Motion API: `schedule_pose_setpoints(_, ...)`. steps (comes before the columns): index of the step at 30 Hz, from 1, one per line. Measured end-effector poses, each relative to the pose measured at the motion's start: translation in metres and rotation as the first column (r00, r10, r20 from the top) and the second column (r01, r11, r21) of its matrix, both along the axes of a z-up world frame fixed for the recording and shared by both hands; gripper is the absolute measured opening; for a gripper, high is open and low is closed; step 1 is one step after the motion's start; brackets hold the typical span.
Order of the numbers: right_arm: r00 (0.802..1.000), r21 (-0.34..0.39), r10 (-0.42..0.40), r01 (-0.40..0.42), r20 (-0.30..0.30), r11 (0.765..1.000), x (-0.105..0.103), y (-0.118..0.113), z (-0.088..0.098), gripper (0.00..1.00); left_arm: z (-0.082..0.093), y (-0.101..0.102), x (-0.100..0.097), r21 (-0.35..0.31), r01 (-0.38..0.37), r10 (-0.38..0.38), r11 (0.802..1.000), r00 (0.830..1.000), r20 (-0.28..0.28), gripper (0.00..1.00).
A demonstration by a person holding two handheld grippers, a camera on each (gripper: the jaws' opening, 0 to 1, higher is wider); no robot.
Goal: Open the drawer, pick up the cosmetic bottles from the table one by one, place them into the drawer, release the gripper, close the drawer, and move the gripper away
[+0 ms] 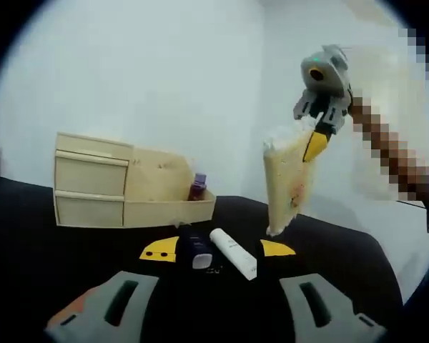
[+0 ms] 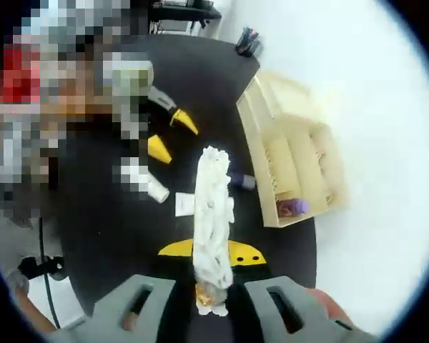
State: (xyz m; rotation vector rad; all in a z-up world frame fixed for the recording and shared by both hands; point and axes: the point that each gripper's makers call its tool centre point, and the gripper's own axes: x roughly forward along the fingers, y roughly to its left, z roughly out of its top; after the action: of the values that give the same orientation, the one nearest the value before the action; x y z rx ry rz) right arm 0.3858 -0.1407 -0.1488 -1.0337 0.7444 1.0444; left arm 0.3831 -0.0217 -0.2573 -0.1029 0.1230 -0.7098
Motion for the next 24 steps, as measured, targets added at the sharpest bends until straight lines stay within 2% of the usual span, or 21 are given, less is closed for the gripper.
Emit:
schedule_pose_setpoints(3,1.000,0.061,0.018,-0.018,0.008,0.998,0.013,0.008,0.015,0.11,-0.001,-0.003,0.003,0.119,0.051,-0.051,0.992,0.999,-0.002,0.38)
schedule_pose_setpoints(7,1.000,0.103,0.020,-0.020,0.003,0.994,0.032,0.012,0.028,0.11,0.010,0.000,0.015,0.104,0.065,-0.063,0.992,0.998,-0.024,0.38)
schedule_pose_setpoints(8,1.000,0.110,0.025,-0.026,0.010,0.994,0.035,0.014,0.030,0.10,0.009,0.001,0.017,0.093,0.061,-0.054,0.994,0.996,-0.072,0.38)
schedule_pose_setpoints(13,1.000,0.143,0.020,-0.022,0.015,0.989,0.060,0.020,0.036,0.10,0.013,0.004,0.034,0.085,0.046,-0.034,0.995,0.991,-0.130,0.40)
schedule_pose_setpoints(19,1.000,0.178,0.018,-0.022,0.026,0.984,0.090,0.028,0.042,0.11,0.010,-0.001,0.039,0.116,0.045,-0.028,0.992,0.988,-0.149,0.64)
schedule_pose_setpoints(23,0.999,0.244,0.024,-0.029,0.022,0.969,0.111,0.044,0.050,0.11,0.004,-0.001,0.035,0.125,0.042,-0.021,0.991,0.985,-0.171,0.67)
schedule_pose_setpoints(24,0.998,0.262,0.030,-0.043,0.054,0.964,0.122,0.049,0.053,0.11,0.002,-0.001,0.037,0.115,0.039,-0.018,0.993,0.984,-0.178,0.69)
